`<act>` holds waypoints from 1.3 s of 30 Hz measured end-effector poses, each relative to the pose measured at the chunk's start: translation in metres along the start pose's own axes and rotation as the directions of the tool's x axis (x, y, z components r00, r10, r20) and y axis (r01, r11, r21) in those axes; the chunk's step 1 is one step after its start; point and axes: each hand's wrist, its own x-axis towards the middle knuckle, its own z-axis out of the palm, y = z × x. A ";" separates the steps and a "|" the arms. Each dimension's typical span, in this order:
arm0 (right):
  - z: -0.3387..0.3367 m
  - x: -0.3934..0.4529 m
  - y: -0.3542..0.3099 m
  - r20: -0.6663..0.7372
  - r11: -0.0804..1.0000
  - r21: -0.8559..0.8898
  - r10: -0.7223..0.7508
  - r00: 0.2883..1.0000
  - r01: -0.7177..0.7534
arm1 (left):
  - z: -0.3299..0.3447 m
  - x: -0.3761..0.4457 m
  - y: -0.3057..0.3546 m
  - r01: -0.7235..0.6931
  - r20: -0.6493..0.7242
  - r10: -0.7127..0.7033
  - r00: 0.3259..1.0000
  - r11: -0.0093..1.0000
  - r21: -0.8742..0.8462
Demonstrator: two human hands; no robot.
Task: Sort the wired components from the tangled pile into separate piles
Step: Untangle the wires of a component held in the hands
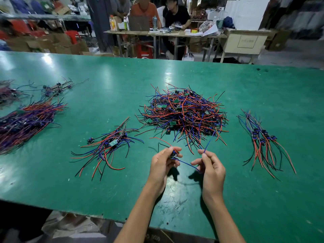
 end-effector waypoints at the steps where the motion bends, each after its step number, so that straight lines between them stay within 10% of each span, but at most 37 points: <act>1: 0.000 -0.001 0.000 0.024 1.000 -0.012 0.005 1.000 -0.005 | 0.000 0.000 0.000 0.004 0.002 -0.004 1.000 1.000 -0.006; 16: 0.004 -0.019 -0.003 0.323 0.720 -0.583 -0.220 0.921 0.377 | -0.008 0.002 0.003 0.015 0.041 -0.004 0.999 0.962 -0.272; 30: 0.003 -0.017 0.003 0.357 0.778 -0.535 -0.146 0.923 0.330 | -0.007 0.002 0.017 -0.143 -0.155 0.176 0.972 0.968 0.206; 34: 0.003 -0.018 0.002 0.338 0.844 -0.472 -0.095 0.936 0.256 | -0.055 0.032 0.086 -0.251 -0.231 0.442 0.867 0.787 0.563; 39: 0.004 -0.017 0.001 0.367 0.778 -0.569 -0.048 0.929 0.265 | -0.118 0.063 0.142 0.155 -0.248 0.480 0.842 0.225 0.962</act>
